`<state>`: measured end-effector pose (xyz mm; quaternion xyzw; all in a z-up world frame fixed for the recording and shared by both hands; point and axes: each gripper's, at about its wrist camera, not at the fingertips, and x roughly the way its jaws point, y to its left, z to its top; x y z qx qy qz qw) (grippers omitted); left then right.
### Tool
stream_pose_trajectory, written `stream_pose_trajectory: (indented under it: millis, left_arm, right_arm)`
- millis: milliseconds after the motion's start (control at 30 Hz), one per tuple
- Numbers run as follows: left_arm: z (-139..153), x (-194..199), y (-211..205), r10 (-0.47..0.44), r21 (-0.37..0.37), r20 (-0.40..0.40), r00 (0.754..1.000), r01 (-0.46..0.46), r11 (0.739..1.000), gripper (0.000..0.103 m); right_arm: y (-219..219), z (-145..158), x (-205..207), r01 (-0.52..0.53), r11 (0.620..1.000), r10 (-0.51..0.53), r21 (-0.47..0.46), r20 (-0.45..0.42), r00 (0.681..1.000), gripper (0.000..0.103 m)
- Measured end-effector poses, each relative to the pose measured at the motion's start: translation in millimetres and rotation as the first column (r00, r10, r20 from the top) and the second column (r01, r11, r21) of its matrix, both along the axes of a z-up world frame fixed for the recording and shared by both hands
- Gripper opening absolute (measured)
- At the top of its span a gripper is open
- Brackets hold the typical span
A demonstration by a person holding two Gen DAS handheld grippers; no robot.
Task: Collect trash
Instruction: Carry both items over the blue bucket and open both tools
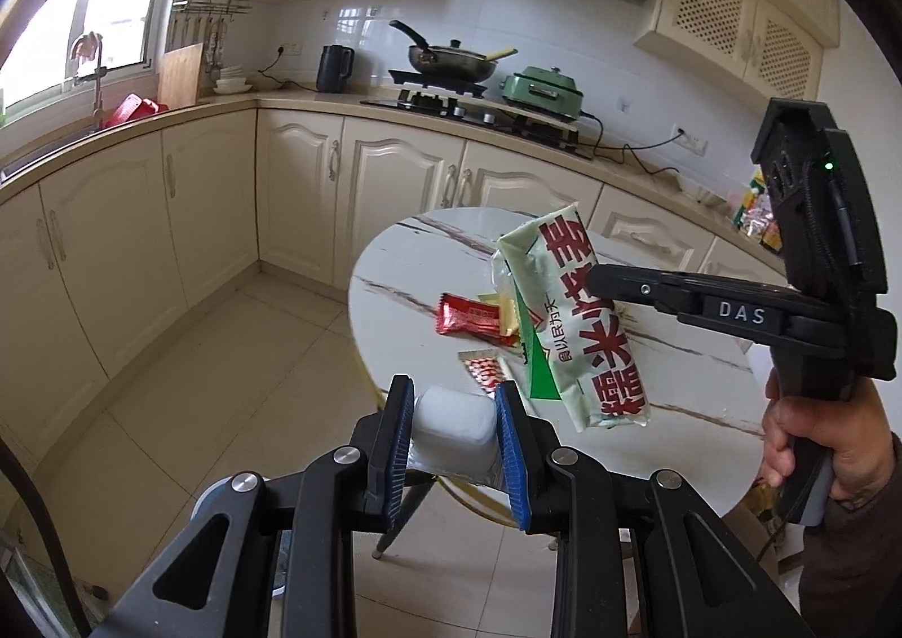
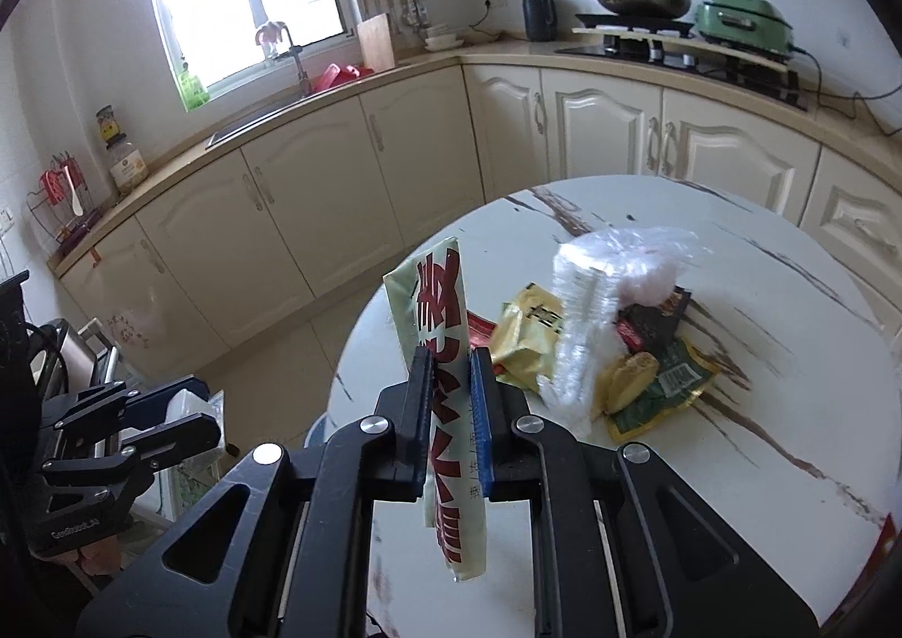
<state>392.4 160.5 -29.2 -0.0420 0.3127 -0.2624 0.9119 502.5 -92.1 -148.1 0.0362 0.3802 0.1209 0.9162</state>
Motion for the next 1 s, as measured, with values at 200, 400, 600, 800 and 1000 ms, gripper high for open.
stream_pose_trajectory:
  millis: [200,400,600,800,1000]
  left_arm:
    - [-13.7,12.3,54.3,0.097,0.001,-0.029,0.995,-0.098,0.995,0.025]
    - [-52.5,37.3,104.3,0.172,0.025,-0.090,0.981,-0.171,0.985,0.025]
    - [-127.7,85.5,132.3,0.180,0.045,-0.224,0.958,-0.175,0.984,0.025]
    - [-211.8,135.9,150.4,0.194,0.042,-0.356,0.914,-0.192,0.980,0.025]
    - [-259.4,181.1,159.8,0.239,0.069,-0.436,0.868,-0.233,0.970,0.027]
  right_arm:
    - [81.6,0.6,24.2,-0.148,0.988,0.147,0.034,0.020,0.989,0.013]
    - [179.0,-42.5,63.8,-0.249,0.968,0.250,0.024,-0.032,0.968,0.013]
    - [243.6,-137.6,115.7,-0.281,0.959,0.280,0.022,-0.174,0.944,0.013]
    - [276.5,-248.5,162.4,-0.287,0.958,0.278,0.026,-0.337,0.899,0.013]
    - [273.7,-305.2,185.8,-0.242,0.970,0.234,0.036,-0.425,0.875,0.017]
